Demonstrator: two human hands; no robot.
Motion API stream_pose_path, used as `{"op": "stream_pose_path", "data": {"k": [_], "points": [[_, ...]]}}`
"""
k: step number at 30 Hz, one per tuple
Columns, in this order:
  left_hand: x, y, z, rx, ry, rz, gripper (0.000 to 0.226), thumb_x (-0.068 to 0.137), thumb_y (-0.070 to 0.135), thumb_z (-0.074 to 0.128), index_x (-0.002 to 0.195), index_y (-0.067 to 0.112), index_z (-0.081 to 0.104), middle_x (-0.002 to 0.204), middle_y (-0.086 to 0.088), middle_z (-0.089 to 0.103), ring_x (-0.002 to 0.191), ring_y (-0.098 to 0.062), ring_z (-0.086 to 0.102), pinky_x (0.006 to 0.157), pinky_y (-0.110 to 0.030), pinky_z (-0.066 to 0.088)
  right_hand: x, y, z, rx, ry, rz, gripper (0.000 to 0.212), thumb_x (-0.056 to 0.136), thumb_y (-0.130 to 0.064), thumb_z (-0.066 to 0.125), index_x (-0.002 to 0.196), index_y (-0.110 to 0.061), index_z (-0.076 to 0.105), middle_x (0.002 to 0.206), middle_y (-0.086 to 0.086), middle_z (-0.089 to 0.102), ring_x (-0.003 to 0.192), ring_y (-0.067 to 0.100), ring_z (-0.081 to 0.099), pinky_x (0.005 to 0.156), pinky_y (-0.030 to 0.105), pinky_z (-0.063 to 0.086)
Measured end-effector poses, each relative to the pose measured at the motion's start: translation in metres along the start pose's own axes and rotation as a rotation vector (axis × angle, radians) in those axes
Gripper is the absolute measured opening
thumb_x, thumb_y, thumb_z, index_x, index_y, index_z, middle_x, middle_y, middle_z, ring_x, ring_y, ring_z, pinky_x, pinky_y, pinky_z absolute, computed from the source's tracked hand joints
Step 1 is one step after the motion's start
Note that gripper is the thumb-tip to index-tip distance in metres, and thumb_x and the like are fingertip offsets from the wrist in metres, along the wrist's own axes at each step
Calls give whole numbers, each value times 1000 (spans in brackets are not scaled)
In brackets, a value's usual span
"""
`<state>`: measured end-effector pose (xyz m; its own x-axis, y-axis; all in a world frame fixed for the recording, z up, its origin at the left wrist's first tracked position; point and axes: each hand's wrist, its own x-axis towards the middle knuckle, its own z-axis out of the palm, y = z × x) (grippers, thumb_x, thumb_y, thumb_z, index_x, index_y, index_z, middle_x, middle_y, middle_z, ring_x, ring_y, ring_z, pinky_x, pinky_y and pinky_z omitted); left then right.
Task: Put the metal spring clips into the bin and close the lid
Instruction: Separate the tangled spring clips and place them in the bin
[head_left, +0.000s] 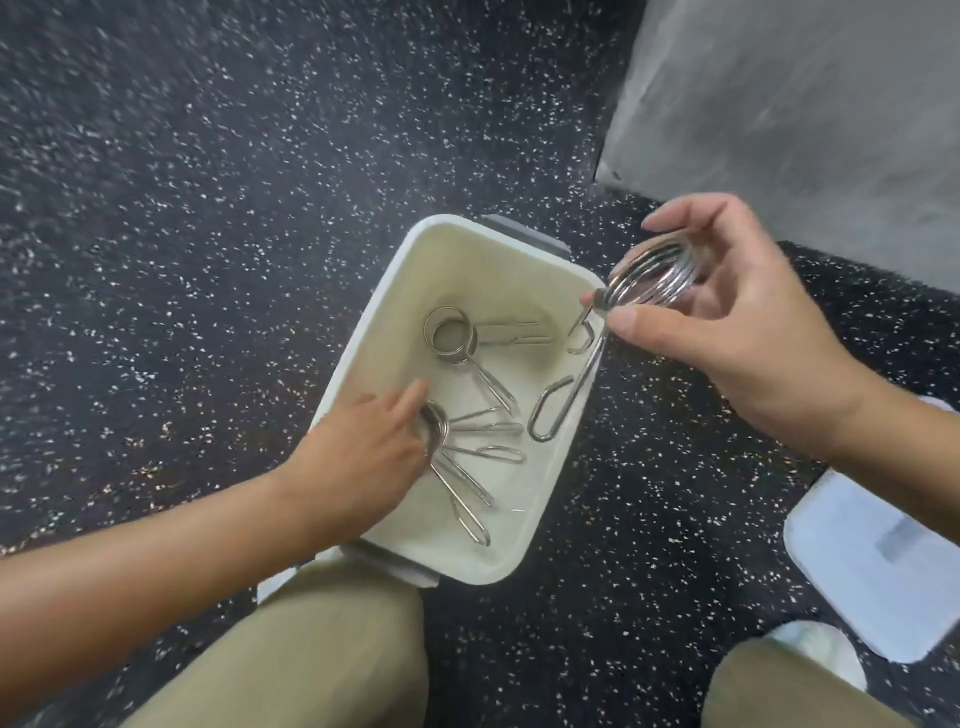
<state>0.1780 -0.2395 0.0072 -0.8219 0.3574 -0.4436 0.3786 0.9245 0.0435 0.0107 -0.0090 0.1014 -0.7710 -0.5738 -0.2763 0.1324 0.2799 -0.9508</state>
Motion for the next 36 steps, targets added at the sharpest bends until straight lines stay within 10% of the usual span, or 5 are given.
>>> {"op": "stream_pose_path", "data": {"k": [7, 13, 18, 36], "points": [[24, 15, 8, 103, -225, -150, 35, 96, 10, 38, 119, 13, 65, 130, -17, 44, 109, -29, 51, 62, -35, 37, 40, -8, 52, -481, -173, -15, 65, 74, -39, 82, 125, -30, 43, 107, -8, 64, 83, 10, 71, 80, 35, 58], [34, 16, 26, 63, -148, -198, 27, 90, 5, 50, 103, 12, 73, 124, -15, 51, 93, -25, 58, 56, -33, 31, 80, 38, 100, -912, -285, -35, 52, 77, -40, 74, 116, -18, 47, 98, -2, 63, 87, 21, 61, 74, 38, 51], [33, 7, 41, 36, 26, -141, 20, 49, -2, 80, 57, 11, 67, 68, -11, 58, 45, -23, 53, 41, -23, 16, 95, 72, 121, -1266, -283, -158, 45, 86, -35, 71, 117, -13, 45, 110, 11, 60, 98, 35, 63, 69, 34, 36], [28, 5, 36, -55, 143, -212, 42, 64, 10, 81, 98, 13, 57, 79, -7, 60, 55, -28, 61, 38, -28, 18, 85, 79, 109, -1281, -285, -107, 53, 88, -42, 71, 123, -12, 45, 121, 12, 60, 111, 34, 58, 77, 40, 45]]}}
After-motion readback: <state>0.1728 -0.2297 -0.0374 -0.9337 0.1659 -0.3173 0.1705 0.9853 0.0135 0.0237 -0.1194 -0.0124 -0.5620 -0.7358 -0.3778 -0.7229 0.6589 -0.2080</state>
